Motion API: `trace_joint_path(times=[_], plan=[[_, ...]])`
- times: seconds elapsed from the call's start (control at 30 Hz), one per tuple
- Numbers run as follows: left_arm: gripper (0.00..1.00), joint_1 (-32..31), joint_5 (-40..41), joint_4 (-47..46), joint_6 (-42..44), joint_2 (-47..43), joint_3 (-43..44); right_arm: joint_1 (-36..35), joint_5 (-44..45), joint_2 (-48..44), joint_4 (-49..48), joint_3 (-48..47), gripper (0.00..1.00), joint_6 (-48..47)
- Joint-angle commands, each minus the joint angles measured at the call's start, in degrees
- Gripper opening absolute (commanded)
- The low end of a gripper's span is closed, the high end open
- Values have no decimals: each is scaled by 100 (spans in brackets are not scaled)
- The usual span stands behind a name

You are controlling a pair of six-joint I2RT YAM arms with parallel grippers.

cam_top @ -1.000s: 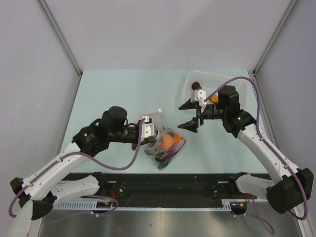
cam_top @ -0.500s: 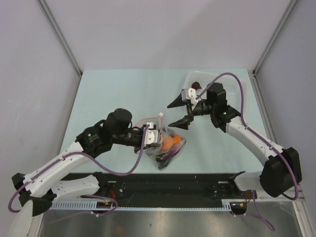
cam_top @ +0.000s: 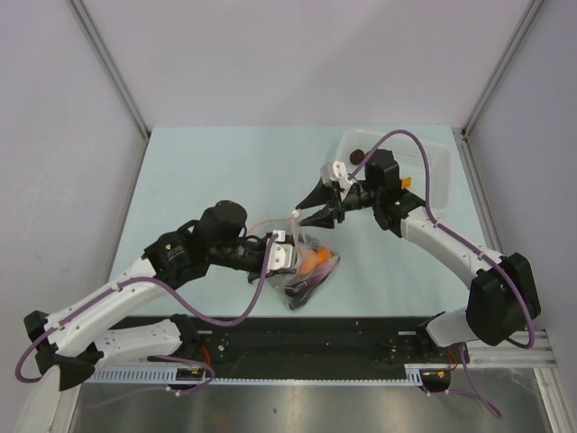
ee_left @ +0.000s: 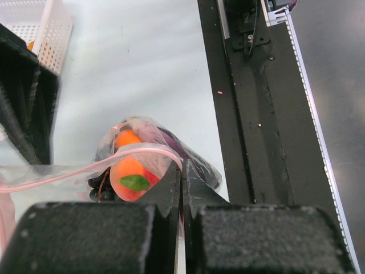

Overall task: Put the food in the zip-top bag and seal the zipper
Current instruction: Adjust the zipper food storage bag at the center of the board.

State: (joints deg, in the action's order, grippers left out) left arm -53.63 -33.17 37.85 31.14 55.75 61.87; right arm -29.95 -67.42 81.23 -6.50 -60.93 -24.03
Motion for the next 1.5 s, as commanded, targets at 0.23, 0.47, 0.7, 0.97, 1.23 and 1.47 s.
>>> trace_joint_path(times=[0.23,0.47,0.7,0.97,1.23,1.47], plan=[[0,-78,274,48,121,-186,-34,-10,61,-379,841,-376,0,-664],[16,-69,1188,-67,-423,-468,-113,200,501,-906,1783,-367,0,-638],[92,273,1814,-329,-1091,-609,149,227,800,-1223,1872,-367,0,-146],[100,529,1718,-410,-1724,260,1415,113,1099,-1435,1705,-279,0,144],[99,520,1734,-655,-1997,973,1592,86,1170,-1575,1687,-279,0,250],[87,537,2306,-884,-1585,859,943,69,1090,-1751,1810,-271,0,101]])
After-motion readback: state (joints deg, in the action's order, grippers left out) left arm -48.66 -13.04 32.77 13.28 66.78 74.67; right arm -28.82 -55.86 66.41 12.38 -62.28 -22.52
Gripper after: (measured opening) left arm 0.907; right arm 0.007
